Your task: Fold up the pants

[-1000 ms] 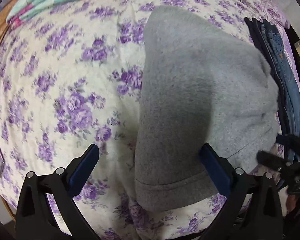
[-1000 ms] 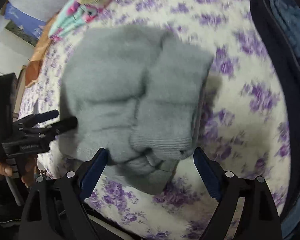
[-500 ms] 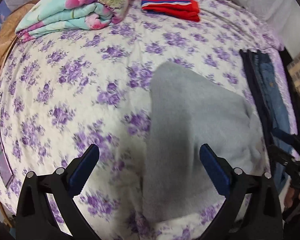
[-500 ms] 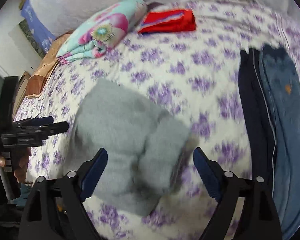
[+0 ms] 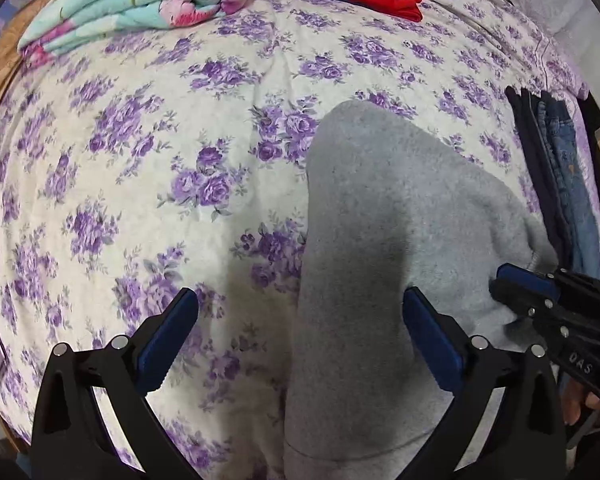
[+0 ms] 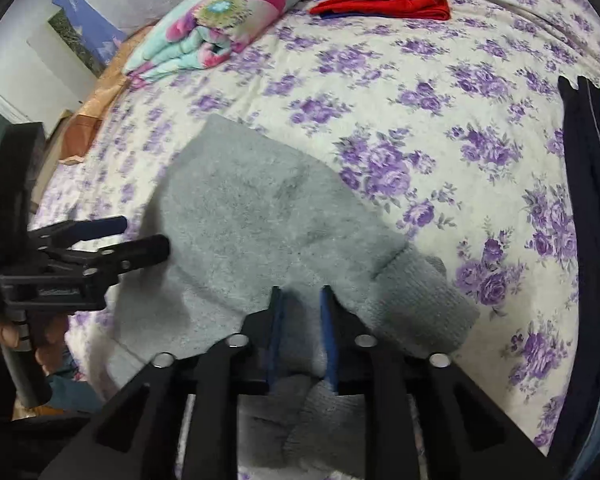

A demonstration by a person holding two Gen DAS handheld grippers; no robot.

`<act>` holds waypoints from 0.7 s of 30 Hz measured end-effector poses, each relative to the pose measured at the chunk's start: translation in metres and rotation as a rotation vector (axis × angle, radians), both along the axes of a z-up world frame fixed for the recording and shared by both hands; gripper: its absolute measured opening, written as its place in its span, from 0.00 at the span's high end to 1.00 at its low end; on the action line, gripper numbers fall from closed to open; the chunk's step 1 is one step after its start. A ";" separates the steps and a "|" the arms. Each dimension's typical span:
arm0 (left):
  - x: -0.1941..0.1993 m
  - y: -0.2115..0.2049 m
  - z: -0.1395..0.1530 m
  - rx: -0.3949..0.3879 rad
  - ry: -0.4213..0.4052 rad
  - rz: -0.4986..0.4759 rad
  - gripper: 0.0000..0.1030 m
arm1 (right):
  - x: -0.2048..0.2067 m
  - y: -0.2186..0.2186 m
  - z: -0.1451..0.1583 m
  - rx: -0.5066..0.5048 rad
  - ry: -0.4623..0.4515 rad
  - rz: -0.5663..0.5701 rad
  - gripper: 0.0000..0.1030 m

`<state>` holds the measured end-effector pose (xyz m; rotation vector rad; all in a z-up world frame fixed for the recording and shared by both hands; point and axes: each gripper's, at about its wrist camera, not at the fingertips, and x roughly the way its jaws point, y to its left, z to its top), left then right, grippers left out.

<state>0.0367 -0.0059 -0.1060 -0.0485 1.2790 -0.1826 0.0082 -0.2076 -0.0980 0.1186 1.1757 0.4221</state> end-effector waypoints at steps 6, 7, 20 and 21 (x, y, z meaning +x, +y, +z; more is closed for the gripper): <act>-0.014 0.015 0.010 -0.128 0.072 -0.011 0.05 | -0.033 -0.025 0.039 0.105 -0.055 -0.063 0.24; -0.015 0.015 0.009 -0.130 0.079 -0.019 0.05 | -0.040 -0.037 0.042 0.145 -0.052 -0.094 0.24; -0.014 -0.007 -0.050 -0.297 0.327 -0.082 0.04 | -0.057 -0.076 -0.059 0.433 0.301 -0.306 0.11; -0.013 -0.005 -0.054 -0.317 0.340 -0.072 0.04 | -0.057 -0.074 -0.063 0.457 0.309 -0.316 0.09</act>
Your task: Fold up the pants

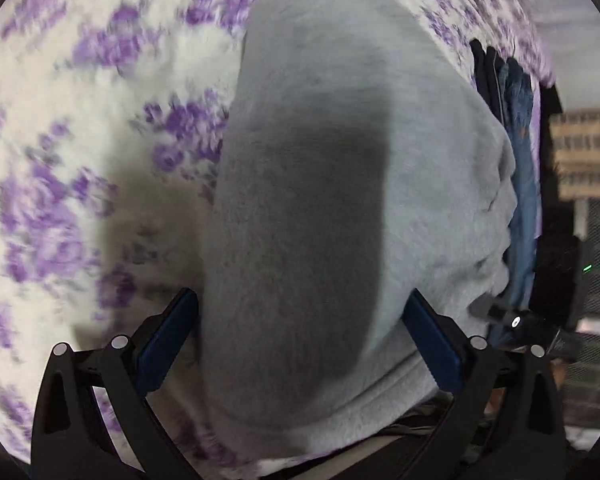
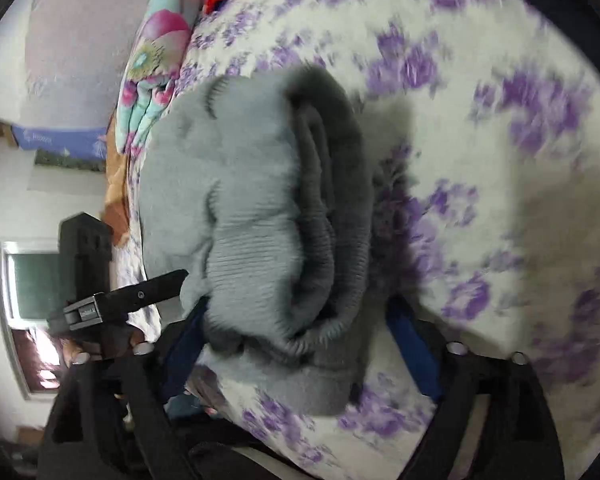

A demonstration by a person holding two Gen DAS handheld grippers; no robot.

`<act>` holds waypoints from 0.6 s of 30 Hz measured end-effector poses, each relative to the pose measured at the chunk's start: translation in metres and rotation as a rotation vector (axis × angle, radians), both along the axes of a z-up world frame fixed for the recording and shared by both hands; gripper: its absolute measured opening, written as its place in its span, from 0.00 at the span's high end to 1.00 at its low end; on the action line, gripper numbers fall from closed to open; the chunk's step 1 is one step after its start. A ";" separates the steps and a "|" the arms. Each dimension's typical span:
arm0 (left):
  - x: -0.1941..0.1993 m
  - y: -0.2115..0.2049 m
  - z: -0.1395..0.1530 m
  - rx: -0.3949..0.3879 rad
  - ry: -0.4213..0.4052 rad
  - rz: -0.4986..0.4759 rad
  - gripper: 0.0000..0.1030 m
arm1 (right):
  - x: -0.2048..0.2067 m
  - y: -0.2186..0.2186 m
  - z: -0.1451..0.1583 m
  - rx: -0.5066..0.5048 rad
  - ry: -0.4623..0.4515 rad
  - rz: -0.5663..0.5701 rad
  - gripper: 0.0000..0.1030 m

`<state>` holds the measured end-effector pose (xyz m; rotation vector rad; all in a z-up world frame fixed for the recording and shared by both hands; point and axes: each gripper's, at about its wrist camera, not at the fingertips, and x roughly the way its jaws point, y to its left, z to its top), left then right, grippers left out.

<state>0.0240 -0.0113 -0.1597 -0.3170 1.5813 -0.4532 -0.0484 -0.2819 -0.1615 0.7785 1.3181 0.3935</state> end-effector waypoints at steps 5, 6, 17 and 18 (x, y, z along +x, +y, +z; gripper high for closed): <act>-0.001 -0.012 0.004 0.015 -0.071 -0.021 0.15 | 0.009 0.027 0.001 -0.022 -0.003 0.056 0.31; -0.004 -0.015 0.006 0.046 -0.086 -0.032 0.19 | 0.010 0.030 0.004 -0.039 -0.009 0.067 0.38; 0.019 -0.026 0.098 0.116 -0.356 -0.022 0.35 | 0.040 0.048 0.099 -0.176 -0.301 0.181 0.52; 0.034 -0.029 0.107 0.118 -0.396 -0.012 0.35 | 0.052 0.049 0.108 -0.193 -0.332 0.184 0.52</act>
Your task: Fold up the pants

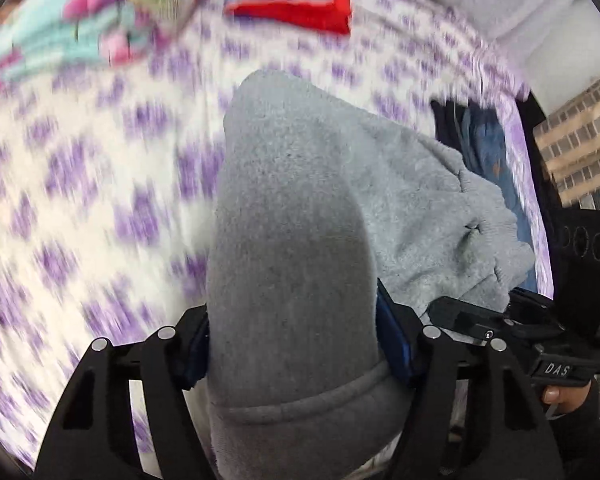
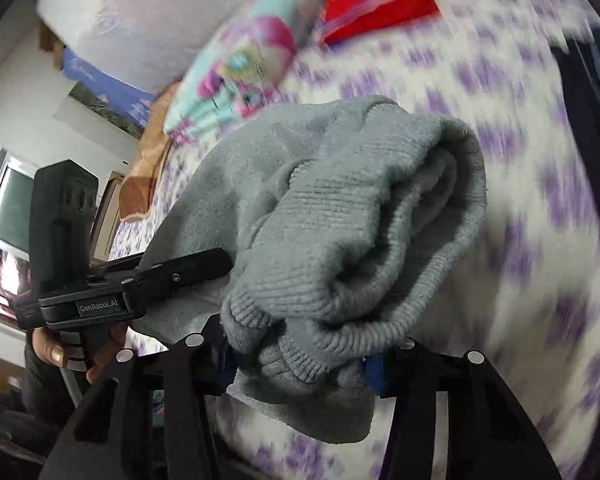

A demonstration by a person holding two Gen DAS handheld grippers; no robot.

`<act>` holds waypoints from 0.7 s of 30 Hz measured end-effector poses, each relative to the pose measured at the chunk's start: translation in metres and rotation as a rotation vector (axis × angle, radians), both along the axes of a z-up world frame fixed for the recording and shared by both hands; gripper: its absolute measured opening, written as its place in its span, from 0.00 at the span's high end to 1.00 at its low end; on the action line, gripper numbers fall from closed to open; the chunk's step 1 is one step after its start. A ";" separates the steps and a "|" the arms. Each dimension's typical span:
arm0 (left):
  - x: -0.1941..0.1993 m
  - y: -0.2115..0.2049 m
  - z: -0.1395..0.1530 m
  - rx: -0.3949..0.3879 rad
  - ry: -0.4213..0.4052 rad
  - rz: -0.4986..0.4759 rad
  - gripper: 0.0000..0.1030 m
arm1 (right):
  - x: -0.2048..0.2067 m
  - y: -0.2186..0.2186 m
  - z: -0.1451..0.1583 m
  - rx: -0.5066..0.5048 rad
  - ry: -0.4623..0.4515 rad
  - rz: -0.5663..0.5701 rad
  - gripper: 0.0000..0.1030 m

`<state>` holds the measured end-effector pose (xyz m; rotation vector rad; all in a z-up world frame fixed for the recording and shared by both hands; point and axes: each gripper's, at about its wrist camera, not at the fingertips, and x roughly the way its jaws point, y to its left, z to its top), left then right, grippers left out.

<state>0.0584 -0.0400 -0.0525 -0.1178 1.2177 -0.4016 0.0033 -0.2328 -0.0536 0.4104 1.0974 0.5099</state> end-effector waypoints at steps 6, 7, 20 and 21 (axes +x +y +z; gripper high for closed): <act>0.076 -0.002 0.048 0.009 -0.203 0.068 0.35 | 0.083 0.003 0.058 -0.106 -0.221 0.030 0.52; 0.084 0.000 0.053 0.003 -0.224 0.076 0.35 | 0.102 0.004 0.066 -0.119 -0.257 0.030 0.52; 0.191 -0.005 -0.066 0.271 -0.264 0.135 0.04 | 0.242 -0.005 -0.060 -0.454 -0.030 -0.140 0.10; 0.192 0.000 -0.068 0.240 -0.252 0.157 0.04 | 0.243 -0.009 -0.063 -0.422 -0.023 -0.151 0.10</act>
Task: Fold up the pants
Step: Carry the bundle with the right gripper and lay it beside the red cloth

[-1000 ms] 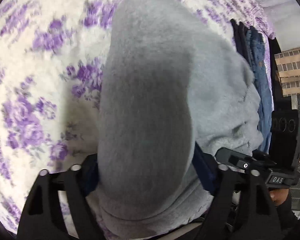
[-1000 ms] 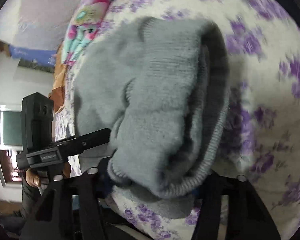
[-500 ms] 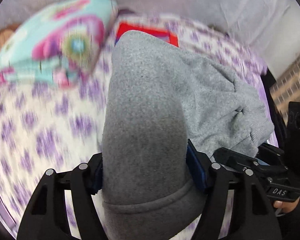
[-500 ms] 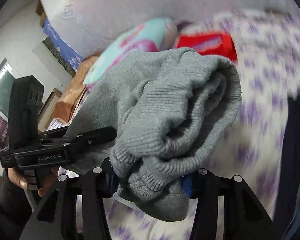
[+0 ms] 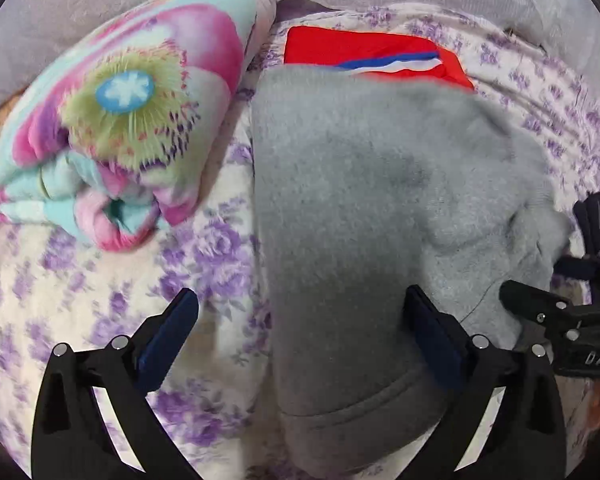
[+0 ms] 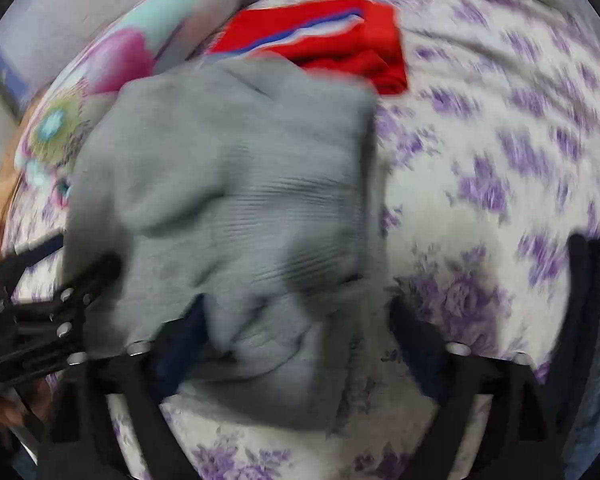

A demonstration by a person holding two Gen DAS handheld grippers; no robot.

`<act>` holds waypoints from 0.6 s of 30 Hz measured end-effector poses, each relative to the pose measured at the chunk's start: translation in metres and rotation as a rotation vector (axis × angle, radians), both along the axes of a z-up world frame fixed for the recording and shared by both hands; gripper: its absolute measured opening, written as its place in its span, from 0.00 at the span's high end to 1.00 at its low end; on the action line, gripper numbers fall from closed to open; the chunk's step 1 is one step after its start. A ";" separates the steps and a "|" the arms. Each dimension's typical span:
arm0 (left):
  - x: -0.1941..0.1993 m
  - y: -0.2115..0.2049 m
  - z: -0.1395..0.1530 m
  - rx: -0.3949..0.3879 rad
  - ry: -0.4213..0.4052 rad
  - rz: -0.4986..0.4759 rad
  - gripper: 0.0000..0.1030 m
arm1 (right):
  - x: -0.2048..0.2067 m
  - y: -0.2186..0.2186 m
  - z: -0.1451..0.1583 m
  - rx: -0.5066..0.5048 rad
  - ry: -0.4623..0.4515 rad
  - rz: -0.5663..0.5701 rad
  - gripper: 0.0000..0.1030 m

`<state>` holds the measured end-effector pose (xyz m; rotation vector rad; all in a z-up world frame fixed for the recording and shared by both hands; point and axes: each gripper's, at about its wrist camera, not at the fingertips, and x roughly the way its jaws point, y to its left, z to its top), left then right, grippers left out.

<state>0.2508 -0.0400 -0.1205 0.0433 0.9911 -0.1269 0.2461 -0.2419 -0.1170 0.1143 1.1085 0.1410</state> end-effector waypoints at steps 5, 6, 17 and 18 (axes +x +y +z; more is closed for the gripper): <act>0.008 0.011 -0.001 -0.056 0.040 -0.004 0.04 | 0.008 -0.009 -0.003 0.063 0.027 0.009 0.10; 0.005 0.009 0.002 -0.042 0.035 -0.008 0.04 | 0.008 -0.006 0.005 0.034 0.018 0.019 0.11; 0.020 0.005 0.074 -0.017 -0.084 0.027 0.05 | 0.034 0.038 0.093 -0.060 -0.297 0.120 0.67; 0.028 0.007 0.073 -0.004 -0.076 0.050 0.05 | 0.040 0.039 0.090 -0.041 -0.282 0.121 0.67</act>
